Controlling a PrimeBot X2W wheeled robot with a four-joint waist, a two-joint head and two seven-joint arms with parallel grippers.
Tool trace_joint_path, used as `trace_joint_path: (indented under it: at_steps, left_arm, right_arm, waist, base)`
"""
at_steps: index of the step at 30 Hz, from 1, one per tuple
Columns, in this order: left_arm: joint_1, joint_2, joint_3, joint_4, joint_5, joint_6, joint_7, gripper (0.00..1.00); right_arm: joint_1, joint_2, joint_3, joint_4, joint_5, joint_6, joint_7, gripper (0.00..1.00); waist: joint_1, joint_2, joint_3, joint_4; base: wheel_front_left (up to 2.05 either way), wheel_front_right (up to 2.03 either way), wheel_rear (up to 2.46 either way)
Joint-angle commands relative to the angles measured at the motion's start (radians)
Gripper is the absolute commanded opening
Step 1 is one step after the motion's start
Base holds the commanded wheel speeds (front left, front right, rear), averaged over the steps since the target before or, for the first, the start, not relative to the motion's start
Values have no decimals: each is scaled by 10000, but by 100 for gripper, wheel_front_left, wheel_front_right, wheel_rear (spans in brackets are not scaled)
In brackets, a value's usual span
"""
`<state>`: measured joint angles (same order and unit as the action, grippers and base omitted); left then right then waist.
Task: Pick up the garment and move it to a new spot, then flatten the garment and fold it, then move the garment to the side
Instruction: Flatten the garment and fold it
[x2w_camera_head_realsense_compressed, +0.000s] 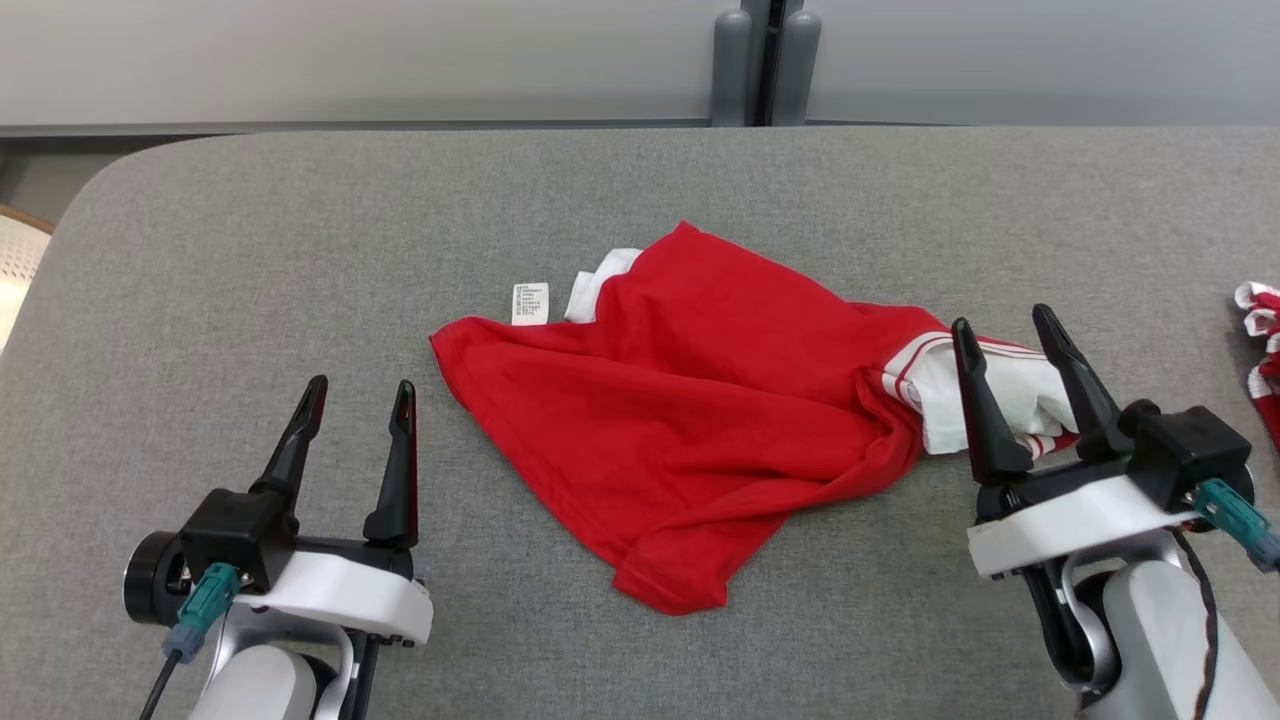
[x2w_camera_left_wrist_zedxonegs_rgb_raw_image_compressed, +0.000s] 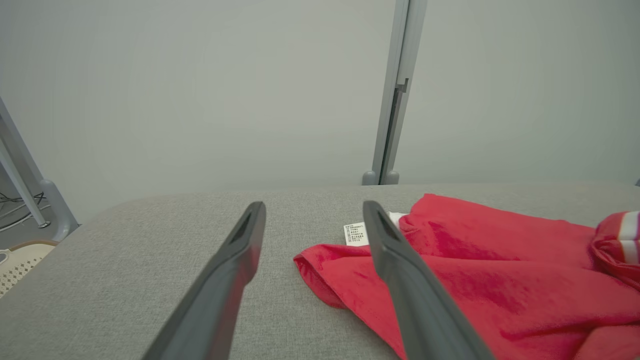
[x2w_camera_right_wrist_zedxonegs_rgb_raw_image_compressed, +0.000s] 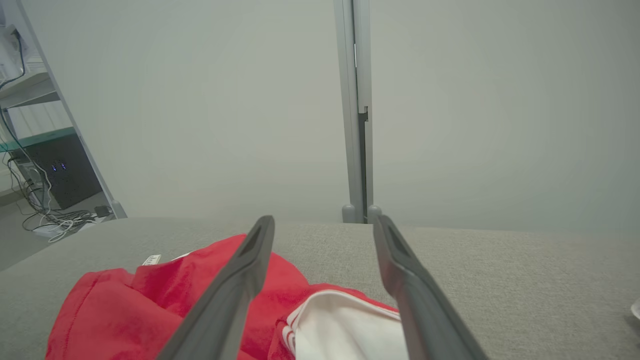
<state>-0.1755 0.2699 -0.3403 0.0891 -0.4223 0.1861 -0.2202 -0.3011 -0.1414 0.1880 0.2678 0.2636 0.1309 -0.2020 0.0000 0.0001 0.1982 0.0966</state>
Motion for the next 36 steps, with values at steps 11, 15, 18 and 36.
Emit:
trace_joint_path:
  at_steps: [11, 15, 18, 36]
  left_arm:
    - [920, 398, -40, -246, -3, 273, 203, 100]
    - [1139, 479, -34, -332, -20, 364, 250, 100]
    - [1276, 543, -39, -435, -26, 411, 305, 100]
    - [1338, 680, -105, -600, -109, 468, 414, 100]
  right_arm:
    - [2772, 50, -1166, -2845, -573, -3, 1340, 100]
    - [3290, 124, -1318, -3310, -648, -3, 1625, 100]
    - [3638, 224, -1442, -3695, -683, -4, 1863, 100]
    - [3921, 483, -1537, -4092, -778, -4, 2231, 100]
  waist:
    - [0, -1, -1054, -291]
    - [0, -1, -1199, -347]
    - [0, -1, -1248, -373]
    - [0, -1, -1283, -447]
  base:
    - [0, 0, 0]
    - [0, 0, 0]
    - [0, 0, 0]
    - [0, 0, 0]
